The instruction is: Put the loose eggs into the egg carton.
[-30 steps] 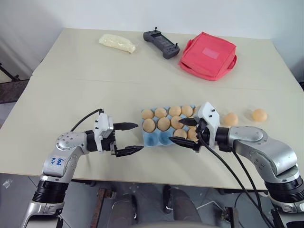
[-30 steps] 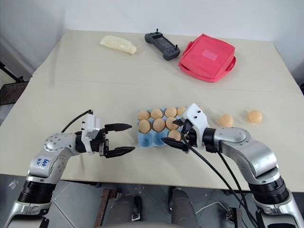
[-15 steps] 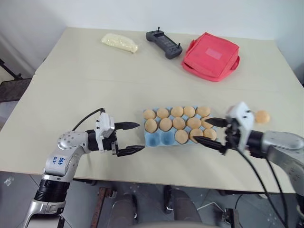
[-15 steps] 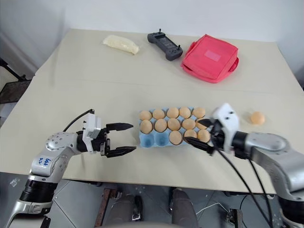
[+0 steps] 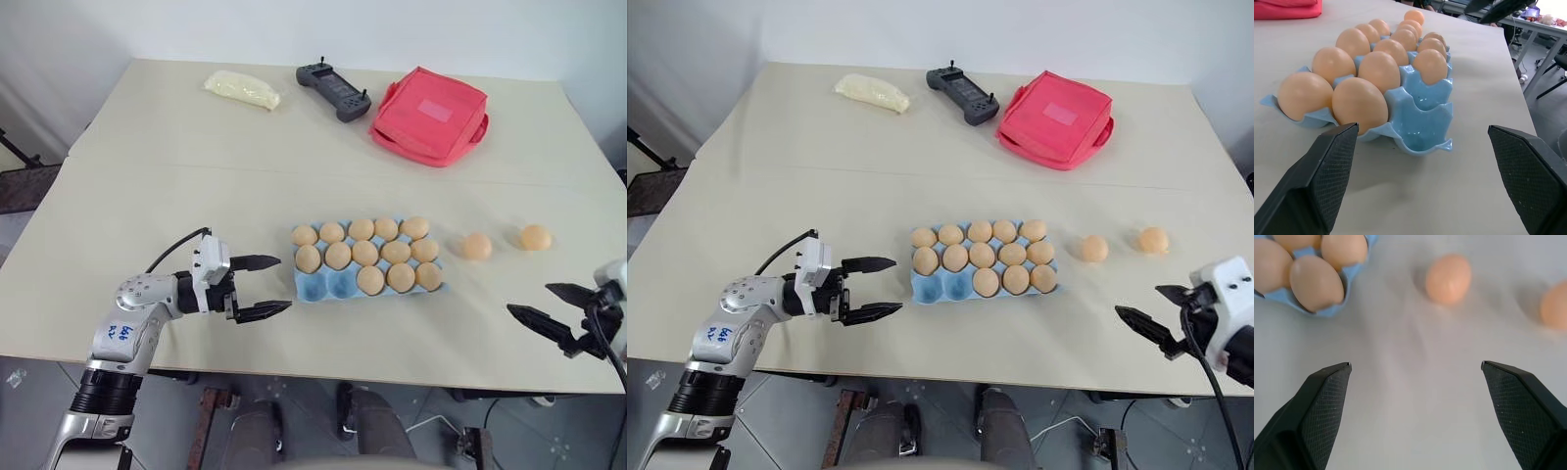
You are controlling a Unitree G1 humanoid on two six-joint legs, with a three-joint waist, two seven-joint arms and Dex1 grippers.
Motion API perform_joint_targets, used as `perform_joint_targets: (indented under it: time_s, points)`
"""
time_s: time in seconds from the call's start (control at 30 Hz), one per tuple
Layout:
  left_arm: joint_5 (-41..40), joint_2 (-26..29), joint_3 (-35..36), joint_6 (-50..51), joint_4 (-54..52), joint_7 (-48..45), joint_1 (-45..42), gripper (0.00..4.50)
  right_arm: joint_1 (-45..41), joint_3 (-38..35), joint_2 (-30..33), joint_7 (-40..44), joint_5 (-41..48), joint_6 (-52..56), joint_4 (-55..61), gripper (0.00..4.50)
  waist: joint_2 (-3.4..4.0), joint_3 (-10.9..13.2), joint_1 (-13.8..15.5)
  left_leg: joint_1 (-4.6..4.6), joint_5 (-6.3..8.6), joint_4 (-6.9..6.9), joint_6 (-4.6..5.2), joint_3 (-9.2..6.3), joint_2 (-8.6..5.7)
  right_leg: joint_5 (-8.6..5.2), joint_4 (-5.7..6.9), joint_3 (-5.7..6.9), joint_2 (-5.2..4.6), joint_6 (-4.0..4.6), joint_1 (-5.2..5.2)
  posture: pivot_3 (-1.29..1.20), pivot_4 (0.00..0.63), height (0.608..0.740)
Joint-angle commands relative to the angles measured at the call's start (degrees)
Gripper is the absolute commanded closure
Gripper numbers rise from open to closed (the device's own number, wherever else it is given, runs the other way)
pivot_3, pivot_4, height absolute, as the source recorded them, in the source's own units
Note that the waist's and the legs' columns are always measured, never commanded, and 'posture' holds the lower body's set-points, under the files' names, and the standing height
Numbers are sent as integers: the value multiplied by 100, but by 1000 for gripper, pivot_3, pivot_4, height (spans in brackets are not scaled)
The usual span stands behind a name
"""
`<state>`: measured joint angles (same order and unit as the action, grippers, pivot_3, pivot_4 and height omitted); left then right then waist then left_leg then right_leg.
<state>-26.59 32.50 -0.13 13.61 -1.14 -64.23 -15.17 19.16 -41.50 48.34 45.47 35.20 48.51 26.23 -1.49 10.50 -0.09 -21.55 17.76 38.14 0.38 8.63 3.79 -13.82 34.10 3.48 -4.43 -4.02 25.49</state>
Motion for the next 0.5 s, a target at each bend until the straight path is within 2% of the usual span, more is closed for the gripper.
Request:
perform_joint_targets:
  time_s: [0.03, 0.2, 0.5]
  points:
    - [-20, 34, 115, -134, 1, -50, -9, 0, 125, -355, -93, 6, 43, -140, 125, 53, 0, 0, -3, 0, 0, 0, 0, 1, 0, 0, -1, -1, 0, 0, 0, 0, 150, 740]
    - [-22, 7, 92, -126, -7, -28, -65, 0, -11, -156, -171, -164, 45, -200, 196, 53, 0, 0, -3, 0, 0, 0, 0, 1, 0, 0, -1, -1, 0, 1, 0, 0, 150, 740]
    - [-30, -36, 50, -62, -72, 51, -176, 0, -1790, 1102, -564, -1028, -505, -837, -701, 53, 1, 0, -15, 3, -3, 0, 3, 7, -2, 0, -1, -7, 0, 2, 1, 0, 150, 740]
